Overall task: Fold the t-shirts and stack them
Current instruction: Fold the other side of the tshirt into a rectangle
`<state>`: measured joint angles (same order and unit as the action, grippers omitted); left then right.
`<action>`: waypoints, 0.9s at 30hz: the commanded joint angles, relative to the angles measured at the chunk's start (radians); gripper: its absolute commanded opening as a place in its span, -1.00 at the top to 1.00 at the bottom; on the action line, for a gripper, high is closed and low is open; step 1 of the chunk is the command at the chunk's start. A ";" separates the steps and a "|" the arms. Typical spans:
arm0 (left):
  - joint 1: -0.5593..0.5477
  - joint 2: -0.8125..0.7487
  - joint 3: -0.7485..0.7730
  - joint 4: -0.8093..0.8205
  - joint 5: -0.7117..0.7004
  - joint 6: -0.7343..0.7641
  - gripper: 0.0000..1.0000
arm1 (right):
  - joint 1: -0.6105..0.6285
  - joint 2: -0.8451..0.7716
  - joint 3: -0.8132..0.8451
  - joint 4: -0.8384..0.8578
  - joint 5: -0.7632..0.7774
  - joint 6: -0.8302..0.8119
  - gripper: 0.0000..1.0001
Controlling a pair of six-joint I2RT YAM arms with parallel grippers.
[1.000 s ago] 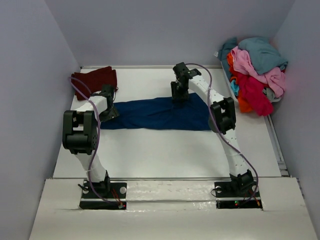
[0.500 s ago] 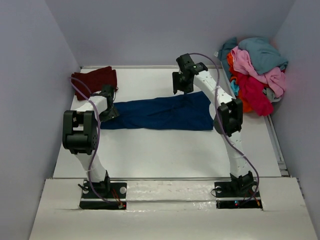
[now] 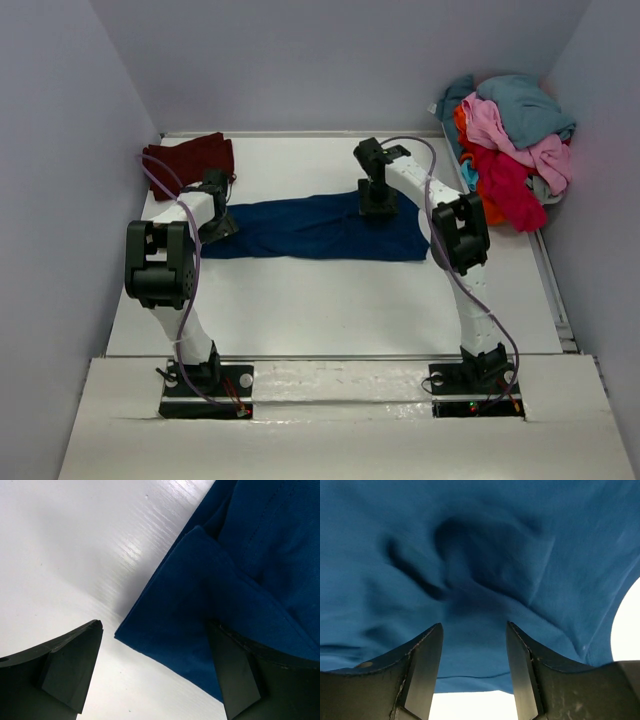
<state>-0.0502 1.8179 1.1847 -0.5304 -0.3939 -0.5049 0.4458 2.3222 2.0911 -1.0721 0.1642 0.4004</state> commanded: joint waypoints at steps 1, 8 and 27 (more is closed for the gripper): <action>0.001 -0.032 -0.002 0.003 -0.014 0.005 -0.98 | 0.004 -0.081 -0.060 -0.008 -0.005 0.025 -0.16; 0.001 -0.045 -0.011 0.004 -0.014 0.006 -0.98 | 0.004 -0.038 -0.017 -0.019 -0.003 0.038 -0.02; 0.001 -0.057 -0.014 0.000 -0.019 0.005 -0.98 | 0.004 0.126 0.195 -0.080 -0.008 0.044 0.07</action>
<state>-0.0502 1.8164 1.1847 -0.5282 -0.3935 -0.5049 0.4458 2.4645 2.2906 -1.1458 0.1577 0.4374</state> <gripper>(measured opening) 0.986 0.467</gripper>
